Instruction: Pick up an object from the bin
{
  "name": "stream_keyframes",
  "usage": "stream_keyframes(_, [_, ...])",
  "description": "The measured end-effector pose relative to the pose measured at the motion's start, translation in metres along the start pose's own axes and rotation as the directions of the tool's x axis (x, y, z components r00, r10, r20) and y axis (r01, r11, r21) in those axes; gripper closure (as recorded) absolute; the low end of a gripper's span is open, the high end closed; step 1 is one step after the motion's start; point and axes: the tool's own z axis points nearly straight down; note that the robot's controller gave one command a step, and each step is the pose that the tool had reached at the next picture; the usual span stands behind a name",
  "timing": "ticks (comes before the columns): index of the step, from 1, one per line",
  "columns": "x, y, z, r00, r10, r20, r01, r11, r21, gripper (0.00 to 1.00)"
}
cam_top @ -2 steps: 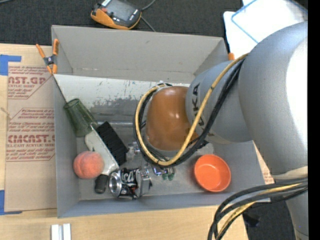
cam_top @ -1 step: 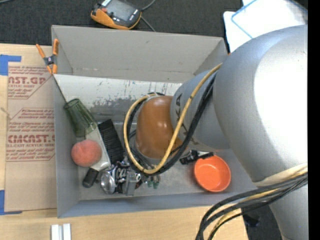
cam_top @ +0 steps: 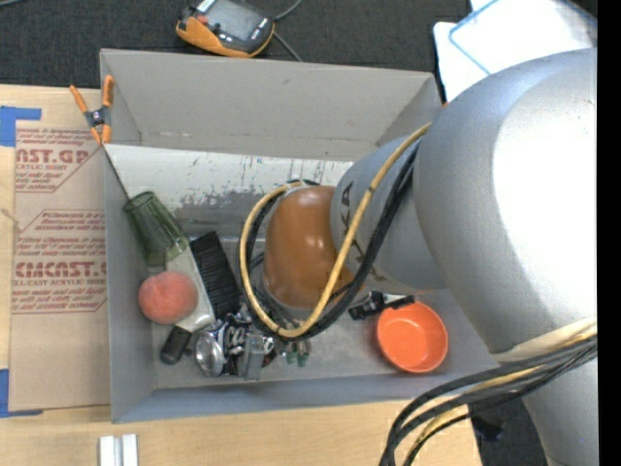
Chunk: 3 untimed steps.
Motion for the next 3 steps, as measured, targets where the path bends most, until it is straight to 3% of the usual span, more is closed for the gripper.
stream_keyframes(1, [-0.008,0.018,-0.086,1.000,0.008,-0.003,-0.008,1.000,0.000,1.00])
stream_keyframes(2, [-0.011,0.020,-0.097,1.000,0.008,0.008,-0.008,1.000,-0.004,1.00])
stream_keyframes(3, [-0.027,0.043,-0.059,0.975,-0.221,0.010,0.221,0.975,-0.003,1.00])
